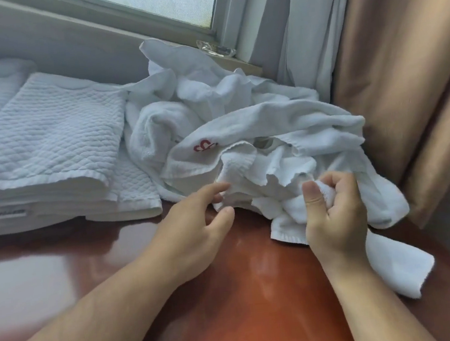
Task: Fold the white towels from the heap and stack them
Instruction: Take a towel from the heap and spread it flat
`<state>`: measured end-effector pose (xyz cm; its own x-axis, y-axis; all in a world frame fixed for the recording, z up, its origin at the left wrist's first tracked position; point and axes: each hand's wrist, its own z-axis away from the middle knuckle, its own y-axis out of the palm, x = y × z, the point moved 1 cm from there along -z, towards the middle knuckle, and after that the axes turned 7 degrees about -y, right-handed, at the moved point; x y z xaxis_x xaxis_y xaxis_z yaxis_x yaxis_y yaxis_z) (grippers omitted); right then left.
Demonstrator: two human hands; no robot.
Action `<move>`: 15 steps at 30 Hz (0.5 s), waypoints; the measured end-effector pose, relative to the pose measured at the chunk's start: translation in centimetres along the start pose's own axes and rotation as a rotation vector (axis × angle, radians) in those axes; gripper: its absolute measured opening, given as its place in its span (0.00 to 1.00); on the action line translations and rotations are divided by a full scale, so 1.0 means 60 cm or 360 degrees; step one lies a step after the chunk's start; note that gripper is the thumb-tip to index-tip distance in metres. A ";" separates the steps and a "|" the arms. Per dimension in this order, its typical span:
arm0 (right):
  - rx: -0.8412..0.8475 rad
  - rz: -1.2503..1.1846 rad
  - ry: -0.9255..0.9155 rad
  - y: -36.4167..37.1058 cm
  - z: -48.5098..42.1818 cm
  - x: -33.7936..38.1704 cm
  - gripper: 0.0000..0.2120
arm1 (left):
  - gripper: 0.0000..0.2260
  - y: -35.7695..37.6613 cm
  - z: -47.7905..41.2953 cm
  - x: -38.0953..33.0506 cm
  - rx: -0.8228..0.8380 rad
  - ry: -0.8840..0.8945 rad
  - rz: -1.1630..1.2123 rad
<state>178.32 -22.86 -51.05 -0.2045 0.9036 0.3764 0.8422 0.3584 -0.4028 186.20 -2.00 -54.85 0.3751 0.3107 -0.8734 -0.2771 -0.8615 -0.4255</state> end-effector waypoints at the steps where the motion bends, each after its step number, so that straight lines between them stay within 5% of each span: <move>1: 0.0086 -0.0120 0.0037 -0.001 0.002 0.002 0.12 | 0.22 -0.001 -0.001 0.000 0.0045 -0.0058 0.0129; 5: 0.0332 -0.0210 0.0076 0.010 0.007 0.000 0.10 | 0.23 -0.009 -0.010 0.000 0.0039 -0.0180 0.0512; 10: 0.0145 -0.0036 0.0337 0.014 -0.001 -0.002 0.10 | 0.18 -0.006 -0.005 -0.001 0.0025 -0.0127 0.0338; 13: 0.0001 0.0666 0.0345 -0.020 -0.001 -0.007 0.29 | 0.22 0.001 0.000 -0.011 0.0114 -0.0057 0.0020; 15: 0.0329 0.0885 0.0668 -0.058 0.031 -0.021 0.43 | 0.25 0.020 0.010 -0.025 0.0241 0.0097 -0.0257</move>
<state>174.69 -24.79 -51.65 0.4702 0.8137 0.3418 0.6458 -0.0532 -0.7617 184.78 -3.24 -54.19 0.4771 0.4110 -0.7768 -0.3366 -0.7310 -0.5935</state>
